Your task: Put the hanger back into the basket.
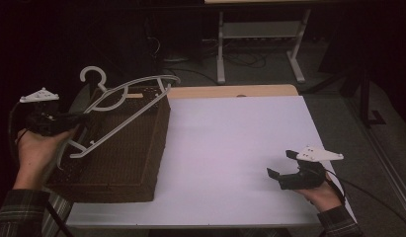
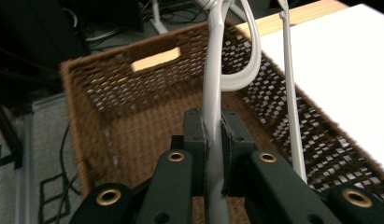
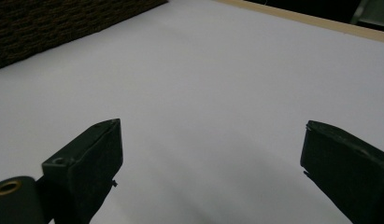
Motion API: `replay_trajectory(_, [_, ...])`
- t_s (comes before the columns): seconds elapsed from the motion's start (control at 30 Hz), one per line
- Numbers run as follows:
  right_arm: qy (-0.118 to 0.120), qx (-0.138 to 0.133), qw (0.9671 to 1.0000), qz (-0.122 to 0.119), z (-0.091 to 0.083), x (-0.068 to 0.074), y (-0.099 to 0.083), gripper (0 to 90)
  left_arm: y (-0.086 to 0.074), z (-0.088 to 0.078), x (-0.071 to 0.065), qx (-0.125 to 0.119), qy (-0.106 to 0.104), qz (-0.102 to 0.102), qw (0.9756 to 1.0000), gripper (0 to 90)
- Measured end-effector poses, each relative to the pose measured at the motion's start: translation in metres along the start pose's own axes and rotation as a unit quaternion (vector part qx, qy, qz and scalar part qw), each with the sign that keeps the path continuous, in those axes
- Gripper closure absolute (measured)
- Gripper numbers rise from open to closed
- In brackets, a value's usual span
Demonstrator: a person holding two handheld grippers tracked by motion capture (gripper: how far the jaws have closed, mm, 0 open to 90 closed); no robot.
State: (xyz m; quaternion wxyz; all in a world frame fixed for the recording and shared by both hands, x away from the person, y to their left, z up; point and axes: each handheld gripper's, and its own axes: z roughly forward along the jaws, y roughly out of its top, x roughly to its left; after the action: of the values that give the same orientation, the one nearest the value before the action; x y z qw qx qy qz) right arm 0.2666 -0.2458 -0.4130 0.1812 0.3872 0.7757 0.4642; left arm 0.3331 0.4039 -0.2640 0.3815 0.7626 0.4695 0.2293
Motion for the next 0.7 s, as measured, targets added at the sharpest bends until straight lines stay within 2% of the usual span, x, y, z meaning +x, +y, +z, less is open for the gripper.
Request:
replay_trajectory(0.2, [0.001, 0.003, 1.0, 0.002, 0.002, -0.001, -0.001, 5.2, -0.017, -0.006, 0.019, 0.005, 0.019, -0.018, 0.9996, 82.9])
replay_trajectory(0.27, [0.0, 0.003, 1.0, 0.003, 0.002, -0.002, -0.002, 5.2, -0.025, -0.005, 0.025, 0.014, 0.029, -0.023, 0.9992, 82.8])
replay_trajectory(0.4, [0.001, 0.004, 1.0, 0.005, 0.002, -0.003, -0.003, 5.2, -0.035, -0.001, 0.031, 0.024, 0.033, -0.029, 0.9988, 82.8])
replay_trajectory(0.47, [0.001, 0.004, 0.9999, 0.01, 0.003, -0.005, -0.002, 5.2, -0.04, 0.002, 0.032, 0.029, 0.032, -0.031, 0.9986, 82.7])
replay_trajectory(0.5, [0.002, 0.004, 0.9999, 0.01, 0.004, -0.006, -0.002, 5.2, -0.045, 0.007, 0.031, 0.04, 0.033, -0.029, 0.9982, 82.8])
replay_trajectory(0.7, [0.006, 0.006, 0.9999, 0.01, 0.007, -0.006, -0.001, 5.3, -0.048, 0.018, 0.027, 0.065, 0.035, -0.023, 0.997, 82.5])
